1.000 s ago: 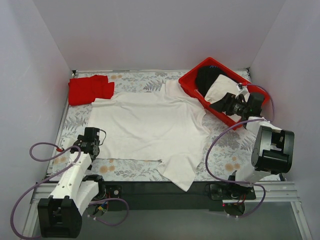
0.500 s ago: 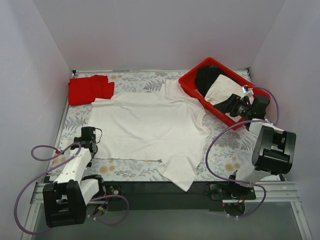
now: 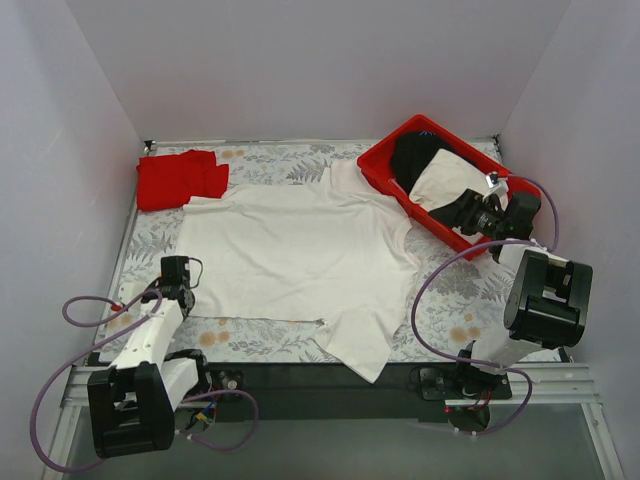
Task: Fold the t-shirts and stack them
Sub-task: Flatten the tshirt out, then fold the tshirt
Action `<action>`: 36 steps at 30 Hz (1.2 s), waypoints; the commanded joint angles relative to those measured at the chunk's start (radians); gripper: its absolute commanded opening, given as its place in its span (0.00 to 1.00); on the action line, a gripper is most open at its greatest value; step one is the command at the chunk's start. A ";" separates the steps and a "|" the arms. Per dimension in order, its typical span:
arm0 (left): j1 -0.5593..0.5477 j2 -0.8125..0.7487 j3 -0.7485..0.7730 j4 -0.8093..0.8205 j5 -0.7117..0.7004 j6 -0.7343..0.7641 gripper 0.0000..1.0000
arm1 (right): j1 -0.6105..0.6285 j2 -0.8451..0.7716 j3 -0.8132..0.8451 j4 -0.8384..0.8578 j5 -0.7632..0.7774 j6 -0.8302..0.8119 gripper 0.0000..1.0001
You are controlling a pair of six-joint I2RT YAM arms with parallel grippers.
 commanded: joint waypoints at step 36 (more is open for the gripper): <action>-0.004 -0.134 -0.058 0.556 0.043 0.384 0.00 | 0.917 -0.772 -0.214 -0.645 0.792 0.001 0.66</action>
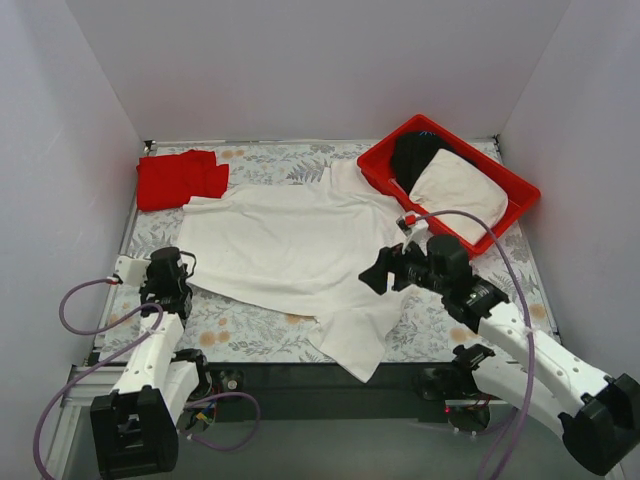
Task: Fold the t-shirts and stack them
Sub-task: Fold the tshirt
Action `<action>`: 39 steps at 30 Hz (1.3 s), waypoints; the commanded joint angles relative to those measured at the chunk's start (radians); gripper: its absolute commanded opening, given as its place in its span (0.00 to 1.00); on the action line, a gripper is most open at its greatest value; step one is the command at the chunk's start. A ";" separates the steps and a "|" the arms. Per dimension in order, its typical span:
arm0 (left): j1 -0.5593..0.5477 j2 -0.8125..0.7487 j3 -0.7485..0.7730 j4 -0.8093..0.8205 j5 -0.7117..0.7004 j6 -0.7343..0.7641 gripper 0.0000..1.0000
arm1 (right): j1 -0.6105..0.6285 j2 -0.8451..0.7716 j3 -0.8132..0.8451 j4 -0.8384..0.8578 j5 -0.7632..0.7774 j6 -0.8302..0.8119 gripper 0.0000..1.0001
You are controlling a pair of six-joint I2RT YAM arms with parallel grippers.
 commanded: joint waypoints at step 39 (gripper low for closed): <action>-0.032 0.114 0.015 0.165 0.023 0.212 0.00 | 1.053 0.382 0.044 -0.460 0.643 0.679 0.55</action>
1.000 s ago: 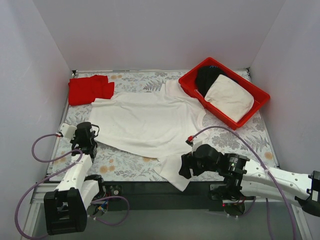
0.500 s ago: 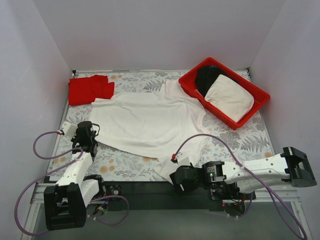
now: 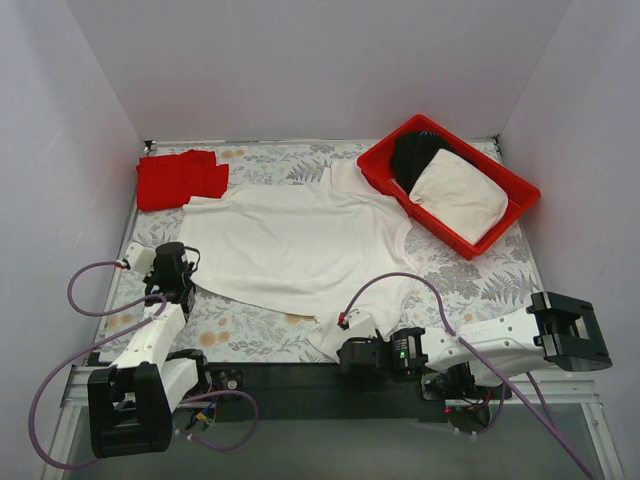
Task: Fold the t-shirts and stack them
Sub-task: Fold the tshirt
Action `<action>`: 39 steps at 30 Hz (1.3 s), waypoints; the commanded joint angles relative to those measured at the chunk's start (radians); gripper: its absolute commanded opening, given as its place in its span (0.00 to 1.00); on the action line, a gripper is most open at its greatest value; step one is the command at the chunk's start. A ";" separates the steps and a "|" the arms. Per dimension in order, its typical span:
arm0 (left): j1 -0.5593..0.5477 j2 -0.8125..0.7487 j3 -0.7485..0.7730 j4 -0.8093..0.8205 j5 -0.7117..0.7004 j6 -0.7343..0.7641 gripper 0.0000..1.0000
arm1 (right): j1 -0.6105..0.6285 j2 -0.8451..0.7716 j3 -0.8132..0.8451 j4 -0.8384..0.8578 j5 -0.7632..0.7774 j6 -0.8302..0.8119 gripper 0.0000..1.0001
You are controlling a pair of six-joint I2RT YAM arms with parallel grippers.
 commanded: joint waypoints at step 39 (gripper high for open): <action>-0.003 -0.190 0.004 -0.054 0.104 -0.008 0.00 | -0.039 -0.250 0.383 -0.377 0.293 -0.252 0.01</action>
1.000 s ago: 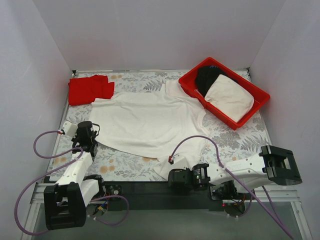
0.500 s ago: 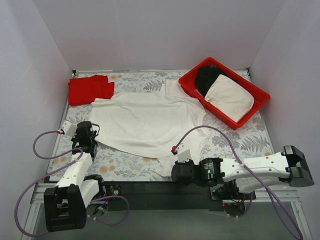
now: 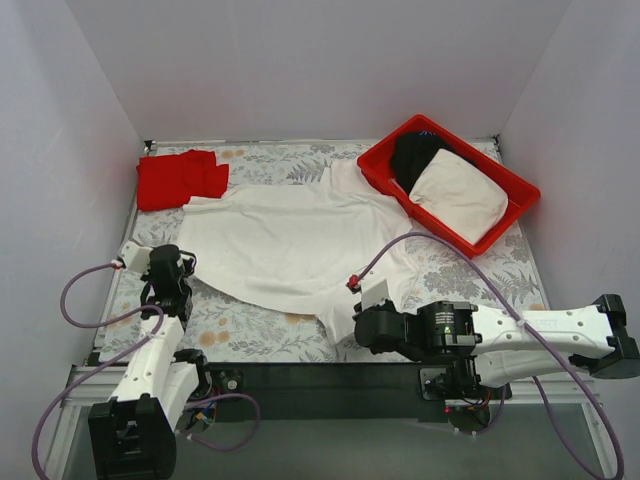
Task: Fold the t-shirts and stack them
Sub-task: Fold the tshirt
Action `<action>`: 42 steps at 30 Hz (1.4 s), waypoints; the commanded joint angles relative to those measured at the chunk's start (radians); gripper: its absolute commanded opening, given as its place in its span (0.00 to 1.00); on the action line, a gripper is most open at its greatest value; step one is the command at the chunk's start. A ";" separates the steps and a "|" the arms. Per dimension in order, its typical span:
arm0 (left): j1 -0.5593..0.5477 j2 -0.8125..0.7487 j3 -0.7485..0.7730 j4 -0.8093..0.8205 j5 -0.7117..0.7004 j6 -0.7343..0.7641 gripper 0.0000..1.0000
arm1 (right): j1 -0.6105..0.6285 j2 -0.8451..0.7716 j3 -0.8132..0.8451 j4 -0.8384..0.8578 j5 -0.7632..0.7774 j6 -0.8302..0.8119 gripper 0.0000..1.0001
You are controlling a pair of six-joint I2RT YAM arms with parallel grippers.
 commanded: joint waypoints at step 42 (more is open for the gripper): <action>-0.199 -0.554 0.101 -0.585 -0.089 -0.245 0.00 | 0.052 -0.224 0.119 -0.141 -0.267 -0.126 0.01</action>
